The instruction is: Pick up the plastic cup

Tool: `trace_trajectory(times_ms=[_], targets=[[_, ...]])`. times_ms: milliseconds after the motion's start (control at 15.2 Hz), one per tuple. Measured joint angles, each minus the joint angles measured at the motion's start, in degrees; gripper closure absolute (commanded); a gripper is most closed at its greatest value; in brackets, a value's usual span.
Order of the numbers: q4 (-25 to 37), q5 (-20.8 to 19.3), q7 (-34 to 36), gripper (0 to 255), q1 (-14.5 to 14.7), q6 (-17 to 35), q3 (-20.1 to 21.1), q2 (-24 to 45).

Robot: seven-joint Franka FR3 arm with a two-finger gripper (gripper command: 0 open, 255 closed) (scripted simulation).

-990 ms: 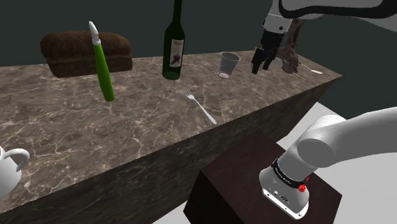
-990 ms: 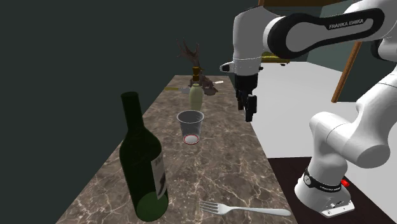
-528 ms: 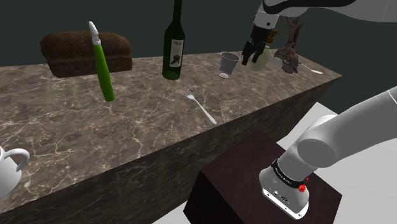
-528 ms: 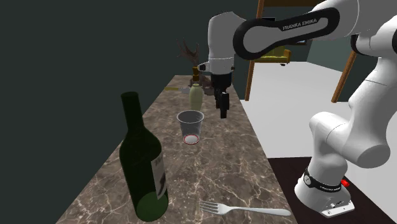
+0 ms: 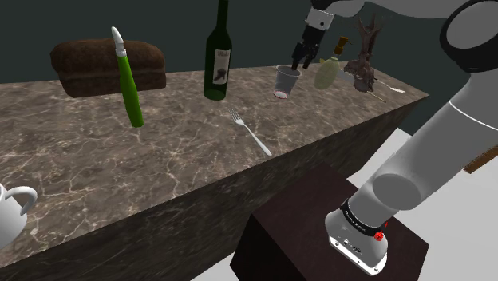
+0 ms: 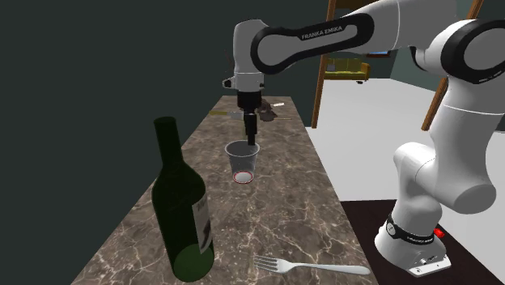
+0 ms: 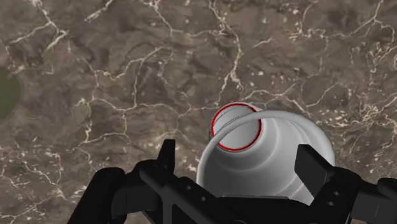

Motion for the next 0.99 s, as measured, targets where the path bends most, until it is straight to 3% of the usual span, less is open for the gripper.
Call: trace_trajectory(times_ms=[198,660,726,990], targets=[[4.8,2.5,-2.4,0,-0.7,0.2,-0.7,4.9],[1.1,3.2,-3.1,0,-0.7,5.1,-0.6,6.1],[0.9,3.2,-3.1,255,-0.7,5.4,-0.6,6.2],[0.7,3.3,-3.2,255,-0.7,5.7,-0.6,6.3]])
